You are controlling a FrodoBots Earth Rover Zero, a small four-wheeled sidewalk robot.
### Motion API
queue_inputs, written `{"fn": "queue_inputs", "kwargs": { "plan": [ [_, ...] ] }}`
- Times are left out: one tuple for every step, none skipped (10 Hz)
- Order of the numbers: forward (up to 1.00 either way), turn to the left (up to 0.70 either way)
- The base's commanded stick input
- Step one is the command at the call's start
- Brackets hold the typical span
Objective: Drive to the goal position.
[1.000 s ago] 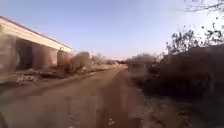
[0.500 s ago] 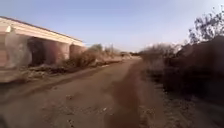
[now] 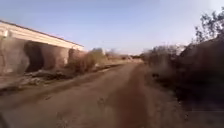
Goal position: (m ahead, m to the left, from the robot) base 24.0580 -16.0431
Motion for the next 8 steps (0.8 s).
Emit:
{"fn": "queue_inputs", "kwargs": {
  "plan": [
    [0.7,0.0],
    [0.7,-0.06],
    [0.7,-0.3],
    [0.7,-0.33],
    [0.7,-0.35],
    [0.7,-0.35],
    [0.7,-0.29],
    [0.7,-0.17]
  ]
}}
